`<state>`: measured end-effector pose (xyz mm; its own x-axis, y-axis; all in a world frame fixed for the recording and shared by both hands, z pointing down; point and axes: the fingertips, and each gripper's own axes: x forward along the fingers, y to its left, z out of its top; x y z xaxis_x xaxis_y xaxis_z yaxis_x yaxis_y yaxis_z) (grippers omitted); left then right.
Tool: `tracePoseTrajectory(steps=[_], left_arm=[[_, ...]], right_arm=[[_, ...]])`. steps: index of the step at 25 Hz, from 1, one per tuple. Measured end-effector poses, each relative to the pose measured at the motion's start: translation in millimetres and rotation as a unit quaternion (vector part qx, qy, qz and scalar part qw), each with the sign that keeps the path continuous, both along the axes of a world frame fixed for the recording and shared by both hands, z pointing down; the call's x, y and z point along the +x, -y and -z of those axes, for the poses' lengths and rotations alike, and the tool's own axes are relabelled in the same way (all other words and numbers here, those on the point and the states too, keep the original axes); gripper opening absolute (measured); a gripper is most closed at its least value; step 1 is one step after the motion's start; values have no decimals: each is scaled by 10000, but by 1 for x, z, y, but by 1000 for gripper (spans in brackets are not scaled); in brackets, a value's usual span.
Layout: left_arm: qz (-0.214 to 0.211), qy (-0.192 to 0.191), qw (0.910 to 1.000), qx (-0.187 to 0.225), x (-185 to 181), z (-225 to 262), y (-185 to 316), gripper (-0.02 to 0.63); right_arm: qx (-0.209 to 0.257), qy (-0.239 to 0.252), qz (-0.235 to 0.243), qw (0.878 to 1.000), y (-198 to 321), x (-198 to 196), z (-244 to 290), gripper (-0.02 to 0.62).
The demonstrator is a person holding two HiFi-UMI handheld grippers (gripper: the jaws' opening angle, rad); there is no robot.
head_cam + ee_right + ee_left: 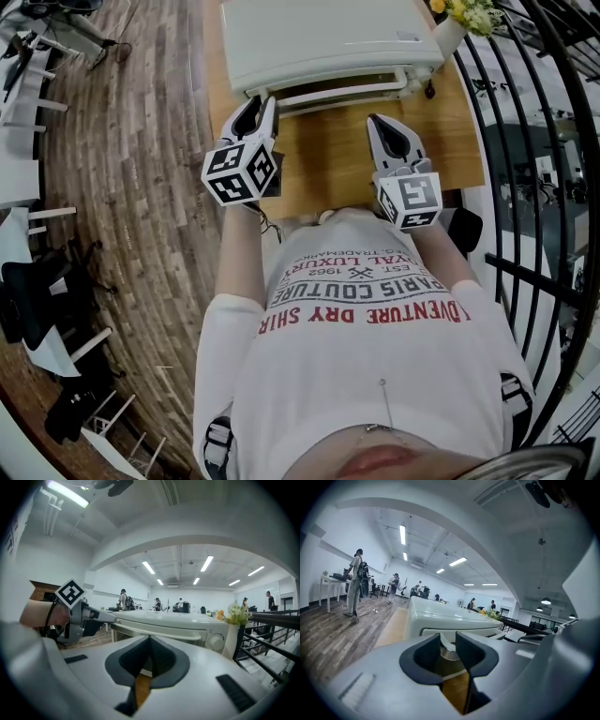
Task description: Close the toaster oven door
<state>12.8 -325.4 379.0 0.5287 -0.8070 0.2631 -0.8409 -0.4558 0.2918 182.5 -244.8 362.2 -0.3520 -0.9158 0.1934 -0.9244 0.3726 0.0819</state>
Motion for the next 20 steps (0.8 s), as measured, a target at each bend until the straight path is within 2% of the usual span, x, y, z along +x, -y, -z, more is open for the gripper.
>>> tracePoseTrajectory(steps=[9,13,15,20], left_arm=[[-113,-224,9996,-107,-1,2,7,117],[-52,154,9999,-36,-1,2,8,115],[38,340,9993,124,-3,10,7,92],[25,505,9969,604,-4,41,-10,63]], right_arm=[[-33,9,-97,9999,-1,5,0,-12],[11,56,-69,10000,-3,7,0,-12],[49,78,-39,9999,-3,8,3,-12],[164,147,130,9997,-6,5,11,-12]])
